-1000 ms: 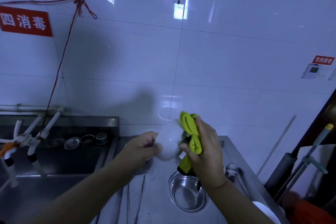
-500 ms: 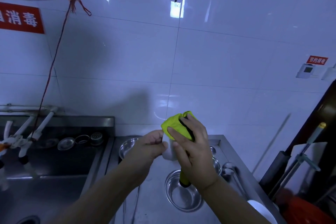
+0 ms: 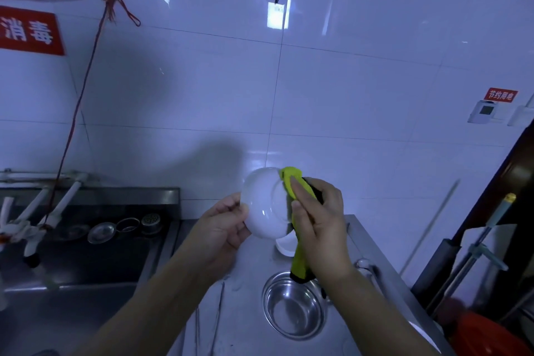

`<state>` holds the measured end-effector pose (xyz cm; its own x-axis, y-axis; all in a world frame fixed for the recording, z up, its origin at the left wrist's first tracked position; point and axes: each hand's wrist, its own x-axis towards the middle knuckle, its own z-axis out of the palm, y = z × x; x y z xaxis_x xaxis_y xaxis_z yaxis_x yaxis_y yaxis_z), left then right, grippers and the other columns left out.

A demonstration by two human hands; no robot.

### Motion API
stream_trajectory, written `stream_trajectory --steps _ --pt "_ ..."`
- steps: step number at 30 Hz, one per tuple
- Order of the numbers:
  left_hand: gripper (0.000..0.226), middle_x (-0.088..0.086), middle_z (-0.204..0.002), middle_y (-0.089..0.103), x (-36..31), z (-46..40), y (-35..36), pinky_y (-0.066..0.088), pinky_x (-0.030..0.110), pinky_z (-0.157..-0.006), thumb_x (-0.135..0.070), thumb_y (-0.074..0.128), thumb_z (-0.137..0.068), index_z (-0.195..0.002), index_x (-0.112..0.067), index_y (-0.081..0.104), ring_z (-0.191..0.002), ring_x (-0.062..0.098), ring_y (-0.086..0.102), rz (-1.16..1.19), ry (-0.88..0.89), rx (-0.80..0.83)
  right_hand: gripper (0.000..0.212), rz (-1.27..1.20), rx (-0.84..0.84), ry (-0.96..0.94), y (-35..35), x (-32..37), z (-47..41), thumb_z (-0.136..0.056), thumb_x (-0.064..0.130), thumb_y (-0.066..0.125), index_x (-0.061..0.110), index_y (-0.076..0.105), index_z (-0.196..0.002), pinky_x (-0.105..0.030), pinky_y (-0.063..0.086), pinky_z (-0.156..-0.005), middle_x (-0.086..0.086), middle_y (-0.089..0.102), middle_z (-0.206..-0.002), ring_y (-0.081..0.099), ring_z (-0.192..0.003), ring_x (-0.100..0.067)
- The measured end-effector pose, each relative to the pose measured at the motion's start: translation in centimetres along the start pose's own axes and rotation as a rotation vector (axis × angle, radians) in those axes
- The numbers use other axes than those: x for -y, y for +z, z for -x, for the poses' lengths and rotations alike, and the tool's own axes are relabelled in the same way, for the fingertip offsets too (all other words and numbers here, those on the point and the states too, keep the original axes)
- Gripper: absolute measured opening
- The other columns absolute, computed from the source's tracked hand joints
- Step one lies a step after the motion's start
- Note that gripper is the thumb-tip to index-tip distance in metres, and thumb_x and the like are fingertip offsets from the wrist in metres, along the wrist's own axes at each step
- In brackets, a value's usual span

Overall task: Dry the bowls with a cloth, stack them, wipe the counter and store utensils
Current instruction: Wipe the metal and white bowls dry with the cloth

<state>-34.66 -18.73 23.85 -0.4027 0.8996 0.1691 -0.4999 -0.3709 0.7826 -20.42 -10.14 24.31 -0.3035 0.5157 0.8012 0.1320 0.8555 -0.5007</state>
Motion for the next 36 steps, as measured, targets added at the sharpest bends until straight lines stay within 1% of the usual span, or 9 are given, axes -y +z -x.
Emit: stream_trajectory --steps 5,11,17,23,28,30,32,34,36 --pt "0.030 0.004 -0.080 0.074 -0.7 -0.7 0.2 0.058 0.024 -0.063 0.001 0.045 -0.085 -0.078 -0.011 0.072 -0.072 0.012 0.071 0.099 -0.018 -0.059 0.032 0.155 0.062 -0.258 0.4 0.1 1.1 -0.092 0.011 0.047 0.012 0.069 -0.115 -0.044 0.043 -0.091 -0.009 0.058 -0.112 0.046 -0.109 -0.024" --pt "0.021 0.005 -0.079 0.074 -1.1 -0.4 -0.2 0.057 0.022 -0.064 0.002 0.044 -0.083 -0.093 -0.003 0.061 -0.070 0.013 0.070 0.040 -0.042 -0.007 0.031 0.268 0.076 -0.330 -1.5 -2.7 0.5 -0.089 0.007 0.048 0.008 0.073 -0.107 -0.049 0.046 -0.081 -0.014 0.061 -0.105 0.053 -0.102 -0.032" --pt "0.023 0.008 -0.090 0.073 -0.3 -0.3 0.2 0.056 0.024 -0.065 0.001 0.046 -0.085 -0.099 -0.004 0.064 -0.079 0.015 0.070 0.016 -0.057 -0.005 0.032 0.135 0.029 -0.215 0.4 -1.0 0.3 -0.090 0.011 0.047 0.007 0.068 -0.114 -0.026 0.036 -0.098 -0.014 0.058 -0.109 0.044 -0.110 -0.022" --pt "0.018 0.009 -0.090 0.072 0.3 -0.2 1.3 0.056 0.025 -0.063 -0.004 0.054 -0.078 -0.088 -0.010 0.068 -0.078 0.016 0.070 0.054 -0.022 -0.054 0.037 -0.031 -0.002 -0.042 0.8 1.2 -1.2 -0.093 0.023 0.042 0.016 0.062 -0.124 -0.023 0.035 -0.102 0.007 0.052 -0.122 0.045 -0.119 -0.018" --pt "0.019 0.002 -0.061 0.068 1.1 0.0 2.0 0.047 0.016 -0.043 -0.002 0.049 -0.090 -0.078 -0.012 0.059 -0.049 0.008 0.063 0.120 -0.046 -0.166 0.038 0.106 0.048 -0.121 3.1 2.2 -0.9 -0.091 0.021 0.041 0.009 0.067 -0.116 -0.022 0.031 -0.101 -0.007 0.057 -0.123 0.045 -0.117 -0.021" --pt "0.015 0.003 -0.065 0.069 1.0 -0.2 1.7 0.053 0.020 -0.048 -0.005 0.049 -0.091 -0.079 -0.012 0.056 -0.055 0.009 0.066 0.184 -0.087 -0.174 0.037 0.195 0.039 -0.160 3.6 1.7 0.2 -0.093 0.023 0.041 0.015 0.064 -0.120 -0.031 0.033 -0.100 -0.009 0.055 -0.128 0.044 -0.122 -0.025" --pt "0.007 0.008 -0.083 0.071 0.8 -0.5 1.4 0.059 0.026 -0.068 -0.007 0.050 -0.090 -0.093 -0.008 0.057 -0.073 0.013 0.068 0.245 -0.120 -0.199 0.036 0.260 0.036 -0.211 4.3 1.2 1.9 -0.096 0.024 0.040 0.024 0.057 -0.128 -0.035 0.029 -0.104 -0.011 0.047 -0.136 0.037 -0.131 -0.027" --pt "0.025 0.016 -0.106 0.065 0.6 -0.7 1.2 0.052 0.033 -0.088 -0.007 0.051 -0.090 -0.115 -0.003 0.054 -0.094 0.021 0.065 0.315 -0.145 -0.237 0.036 0.292 0.017 -0.254 4.7 0.6 3.5 -0.098 0.023 0.038 0.030 0.050 -0.132 -0.034 0.021 -0.110 -0.011 0.039 -0.141 0.025 -0.139 -0.023" --pt "0.027 0.017 -0.103 0.067 0.6 -0.5 1.0 0.056 0.034 -0.082 -0.006 0.051 -0.091 -0.116 0.001 0.056 -0.090 0.022 0.068 0.383 -0.179 -0.250 0.036 0.296 -0.014 -0.250 5.0 0.1 4.4 -0.098 0.020 0.039 0.033 0.051 -0.130 -0.030 0.017 -0.113 -0.009 0.036 -0.141 0.022 -0.139 -0.021"
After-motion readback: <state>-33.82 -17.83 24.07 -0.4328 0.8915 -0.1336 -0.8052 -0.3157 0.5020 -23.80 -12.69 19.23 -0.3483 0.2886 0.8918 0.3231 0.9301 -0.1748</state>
